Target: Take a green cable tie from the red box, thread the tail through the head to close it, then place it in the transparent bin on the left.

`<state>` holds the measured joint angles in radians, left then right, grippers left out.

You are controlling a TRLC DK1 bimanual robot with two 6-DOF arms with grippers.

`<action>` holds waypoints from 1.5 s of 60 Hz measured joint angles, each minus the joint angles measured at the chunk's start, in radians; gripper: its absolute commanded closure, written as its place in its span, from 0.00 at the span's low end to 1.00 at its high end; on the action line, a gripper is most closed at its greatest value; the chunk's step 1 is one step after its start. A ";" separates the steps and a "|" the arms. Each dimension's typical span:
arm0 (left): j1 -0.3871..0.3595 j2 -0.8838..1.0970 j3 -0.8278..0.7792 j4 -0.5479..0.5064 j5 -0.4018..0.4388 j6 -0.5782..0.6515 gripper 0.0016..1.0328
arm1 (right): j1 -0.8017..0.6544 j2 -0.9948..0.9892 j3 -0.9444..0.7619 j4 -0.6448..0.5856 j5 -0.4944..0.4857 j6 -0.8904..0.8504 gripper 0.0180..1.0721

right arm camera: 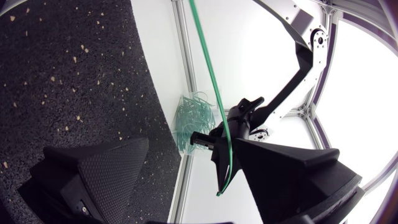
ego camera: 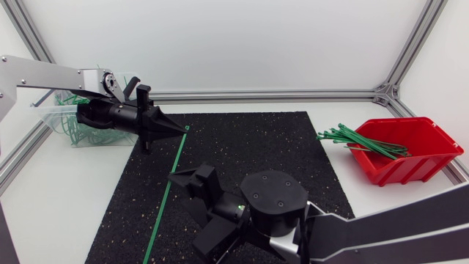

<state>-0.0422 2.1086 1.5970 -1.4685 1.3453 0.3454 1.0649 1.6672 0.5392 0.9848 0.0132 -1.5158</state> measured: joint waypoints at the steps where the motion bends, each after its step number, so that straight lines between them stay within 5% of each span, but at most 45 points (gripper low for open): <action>1: 0.000 0.000 0.000 0.000 0.000 0.000 0.97 | 0.000 0.002 0.005 0.000 -0.002 0.000 0.05; 14: 0.001 0.039 0.046 0.003 -0.011 0.000 0.97 | 0.001 0.003 0.050 0.013 -0.021 -0.001 0.05; 29: 0.008 0.072 0.088 0.003 -0.022 0.000 0.97 | 0.011 0.034 0.062 0.014 -0.042 -0.001 0.22; 51: 0.039 0.111 0.162 0.000 -0.035 0.000 0.97 | 0.034 0.057 0.069 0.014 -0.047 0.000 0.22; 78: 0.028 0.111 0.164 0.000 -0.037 0.000 0.97 | 0.034 0.057 0.069 0.015 -0.063 0.024 0.51; 90: 0.028 0.111 0.164 0.000 -0.037 0.000 0.97 | 0.033 0.057 0.067 0.016 -0.066 0.043 0.55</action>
<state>-0.0143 2.2200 1.7607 -1.4689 1.3079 0.3454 1.0977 1.7245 0.6060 1.0008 -0.0532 -1.4731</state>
